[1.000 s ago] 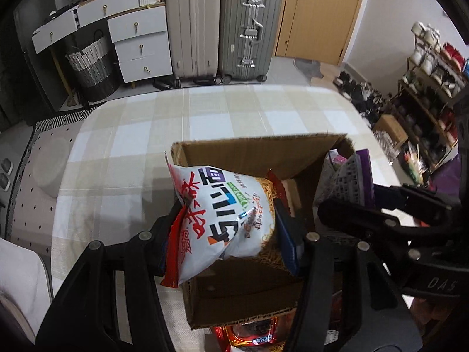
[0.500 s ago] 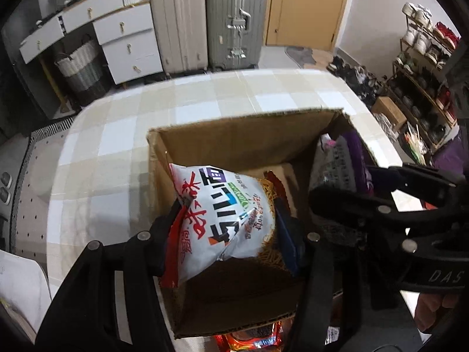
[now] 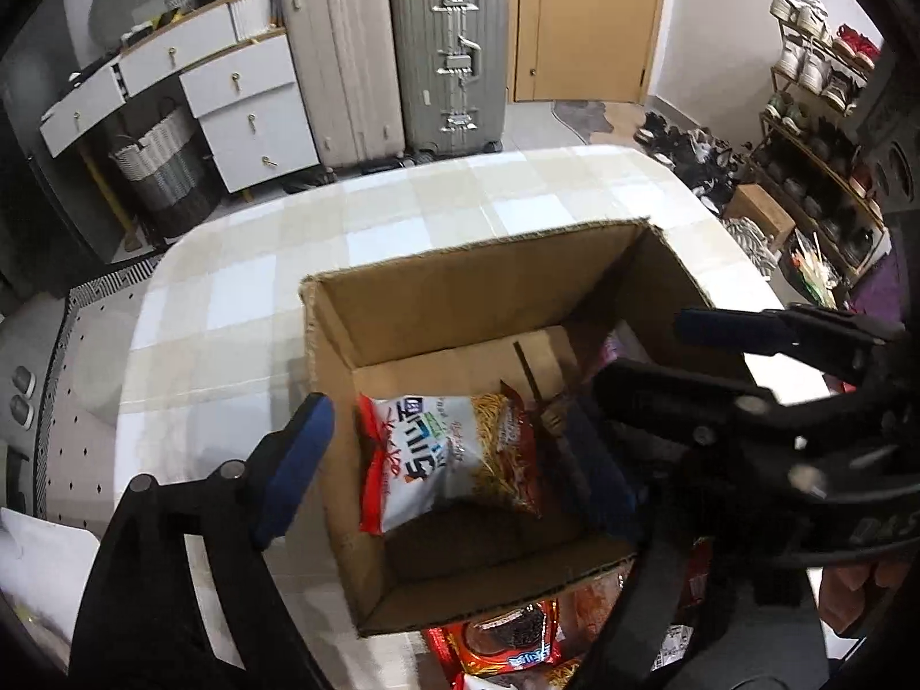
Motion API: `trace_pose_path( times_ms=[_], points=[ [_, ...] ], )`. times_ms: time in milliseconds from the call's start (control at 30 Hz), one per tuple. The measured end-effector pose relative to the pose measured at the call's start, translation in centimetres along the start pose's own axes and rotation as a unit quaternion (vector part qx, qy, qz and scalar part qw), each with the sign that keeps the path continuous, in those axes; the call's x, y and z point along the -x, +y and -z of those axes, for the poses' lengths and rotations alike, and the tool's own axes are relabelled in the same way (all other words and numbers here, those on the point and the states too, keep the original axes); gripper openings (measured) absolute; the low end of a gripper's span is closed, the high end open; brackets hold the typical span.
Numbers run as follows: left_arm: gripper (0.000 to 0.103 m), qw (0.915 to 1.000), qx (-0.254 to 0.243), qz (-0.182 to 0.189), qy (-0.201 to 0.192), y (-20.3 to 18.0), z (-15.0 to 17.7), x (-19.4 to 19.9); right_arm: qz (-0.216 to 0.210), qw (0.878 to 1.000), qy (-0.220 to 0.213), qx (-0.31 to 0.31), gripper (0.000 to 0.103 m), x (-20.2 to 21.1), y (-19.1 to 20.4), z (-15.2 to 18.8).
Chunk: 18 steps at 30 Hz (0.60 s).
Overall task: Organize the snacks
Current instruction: 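Carry both bags into the SF box and open both tools, then withdraw both tools from the box back toward the snack pile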
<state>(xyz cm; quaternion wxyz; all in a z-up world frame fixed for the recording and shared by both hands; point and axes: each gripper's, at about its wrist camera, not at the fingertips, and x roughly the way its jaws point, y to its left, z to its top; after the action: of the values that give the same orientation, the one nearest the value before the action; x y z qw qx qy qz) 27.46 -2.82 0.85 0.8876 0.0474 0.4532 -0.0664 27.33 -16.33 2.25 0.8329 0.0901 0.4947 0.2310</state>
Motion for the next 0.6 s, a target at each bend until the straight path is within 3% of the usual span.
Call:
trace_pose_path(
  times_ms=[33, 267, 333, 600],
  points=[
    [0.084, 1.0, 0.0, -0.006, 0.001, 0.1, 0.0, 0.2, -0.002, 1.0, -0.006, 0.0, 0.089, 0.3, 0.1, 0.0],
    [0.085, 0.9995, -0.001, -0.027, -0.015, 0.3, 0.5, 2.8, -0.014, 0.999, -0.034, -0.008, 0.09, 2.9, 0.6, 0.0],
    [0.087, 0.9994, 0.004, -0.028, -0.017, 0.4, 0.7, 3.7, -0.018, 0.999, -0.035, -0.009, 0.097, 3.7, 0.7, 0.1],
    [0.09, 0.9978, 0.02, -0.019, -0.061, -0.1, 3.1, 10.6, -0.021, 0.997, -0.072, -0.013, 0.102, 9.6, 1.8, 2.3]
  ],
)
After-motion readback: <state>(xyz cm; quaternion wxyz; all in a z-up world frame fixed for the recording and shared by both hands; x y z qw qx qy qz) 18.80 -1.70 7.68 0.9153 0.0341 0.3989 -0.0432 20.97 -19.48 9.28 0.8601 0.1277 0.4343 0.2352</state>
